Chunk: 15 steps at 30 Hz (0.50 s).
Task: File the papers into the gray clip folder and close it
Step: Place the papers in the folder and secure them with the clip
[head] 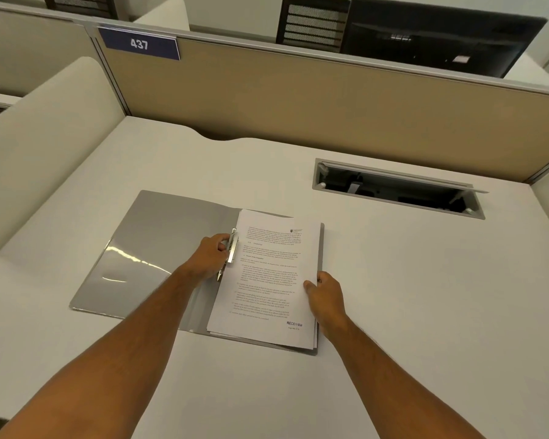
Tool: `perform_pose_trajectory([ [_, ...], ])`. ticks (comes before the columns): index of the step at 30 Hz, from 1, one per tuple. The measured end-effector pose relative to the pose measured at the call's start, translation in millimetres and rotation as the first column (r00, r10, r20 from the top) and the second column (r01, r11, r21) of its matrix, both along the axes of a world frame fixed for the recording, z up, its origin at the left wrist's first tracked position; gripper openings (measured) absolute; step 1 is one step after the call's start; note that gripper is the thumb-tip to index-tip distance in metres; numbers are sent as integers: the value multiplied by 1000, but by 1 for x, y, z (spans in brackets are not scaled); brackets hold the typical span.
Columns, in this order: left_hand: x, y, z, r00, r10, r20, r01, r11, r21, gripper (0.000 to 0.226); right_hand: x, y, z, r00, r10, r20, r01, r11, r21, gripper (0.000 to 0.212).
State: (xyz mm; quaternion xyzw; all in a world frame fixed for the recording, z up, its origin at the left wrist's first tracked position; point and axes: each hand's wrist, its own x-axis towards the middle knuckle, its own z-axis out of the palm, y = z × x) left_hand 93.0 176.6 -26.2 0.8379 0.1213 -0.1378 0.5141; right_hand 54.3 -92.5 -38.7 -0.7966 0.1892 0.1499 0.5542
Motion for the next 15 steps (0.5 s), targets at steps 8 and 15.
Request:
perform_pose_trajectory([
  [8,-4,0,4,999,9,47,-6,998,-66,19,-1,2,2,999,21,27,-18,997,-78,7],
  [15,-6,3,1,999,40,33,-38,997,-64,23,-1,3,3,999,10,35,-7,997,-83,5],
])
